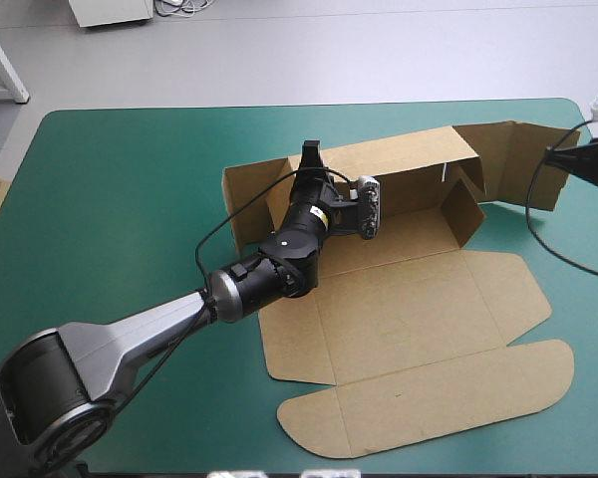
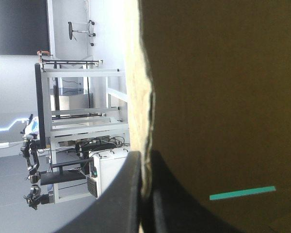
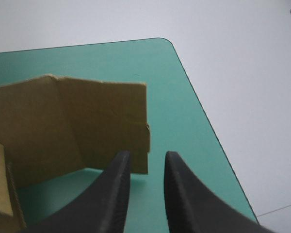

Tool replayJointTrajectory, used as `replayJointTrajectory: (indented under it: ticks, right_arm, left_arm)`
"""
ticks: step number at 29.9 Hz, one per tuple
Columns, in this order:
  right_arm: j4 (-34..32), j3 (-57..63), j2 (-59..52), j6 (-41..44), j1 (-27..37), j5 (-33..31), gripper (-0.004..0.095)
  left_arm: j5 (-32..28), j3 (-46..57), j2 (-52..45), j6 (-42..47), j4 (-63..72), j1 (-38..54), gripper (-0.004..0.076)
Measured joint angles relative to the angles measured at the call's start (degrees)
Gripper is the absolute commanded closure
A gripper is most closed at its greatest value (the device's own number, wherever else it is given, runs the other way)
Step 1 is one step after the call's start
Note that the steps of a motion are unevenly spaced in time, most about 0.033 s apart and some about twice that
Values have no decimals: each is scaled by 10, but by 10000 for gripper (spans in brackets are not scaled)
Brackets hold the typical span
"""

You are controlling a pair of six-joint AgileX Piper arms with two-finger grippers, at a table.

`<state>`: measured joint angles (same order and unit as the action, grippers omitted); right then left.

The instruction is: Fold the box

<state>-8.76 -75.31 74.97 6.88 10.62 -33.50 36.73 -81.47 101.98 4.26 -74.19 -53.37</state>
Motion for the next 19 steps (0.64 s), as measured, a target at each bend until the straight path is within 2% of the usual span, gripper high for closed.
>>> replayJointTrajectory:
  ticks: [4, 8, 14, 19]
  right_arm:
    - [105, -81, 52, -76, 39, -16, 788]
    - [198, -145, 100, -144, 83, -28, 929]
    - [361, -225, 183, -246, 144, -35, 928]
    - [397, -274, 274, -287, 160, -67, 928]
  left_arm:
    - [-10, 0, 0, 3, -1, 0, 734]
    - [-19, 1, 0, 4, -10, 0, 734]
    - [-22, 2, 2, 4, -16, 0, 734]
    - [-22, 2, 2, 4, -18, 0, 734]
